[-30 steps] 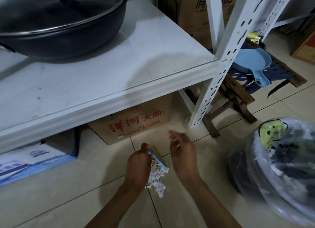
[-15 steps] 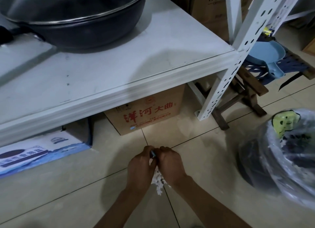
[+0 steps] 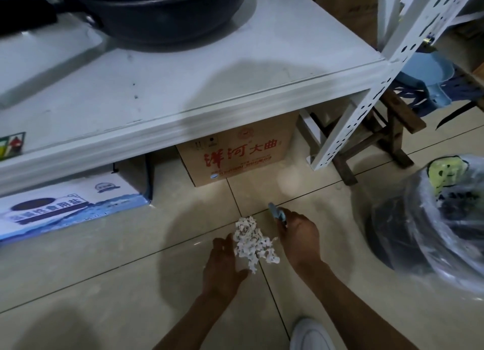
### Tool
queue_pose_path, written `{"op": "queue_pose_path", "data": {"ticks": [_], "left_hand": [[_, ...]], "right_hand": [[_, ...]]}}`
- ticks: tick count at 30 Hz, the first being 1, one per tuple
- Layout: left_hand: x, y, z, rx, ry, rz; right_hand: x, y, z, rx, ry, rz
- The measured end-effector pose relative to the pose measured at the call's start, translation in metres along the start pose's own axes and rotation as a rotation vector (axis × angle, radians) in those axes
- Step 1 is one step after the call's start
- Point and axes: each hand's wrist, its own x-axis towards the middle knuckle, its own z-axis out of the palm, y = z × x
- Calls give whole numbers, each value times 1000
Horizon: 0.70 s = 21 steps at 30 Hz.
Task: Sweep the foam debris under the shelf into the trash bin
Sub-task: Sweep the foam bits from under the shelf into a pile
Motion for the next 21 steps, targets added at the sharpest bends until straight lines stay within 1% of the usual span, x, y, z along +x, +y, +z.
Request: {"op": "queue_pose_path", "data": {"ticks": [3,7,10,12,15,16,21], "left_hand": [[-2,4,18,-11,-48,-38],[-5,-1,25,-39,-11,-91],[-4,-16,22,-13,25,-85],[-4,-29,19,1,47,-105],[-3,-43,13,61,45,-128],[-3,-45,13,73,37,-131],[-10,-46,19,27,9,-98]], "right_hand": [[-14,-19,10,11,-76,-58],[-30,-46,22,24,-115,-167],[-30,-49,20,26,-87,-236],[-22,-45,15,26,-51,-247],[-1,-39,11,18,13,-265],[4,-38,12,4,8,-293],[-5,-47,21,-42,-167,-530]]}}
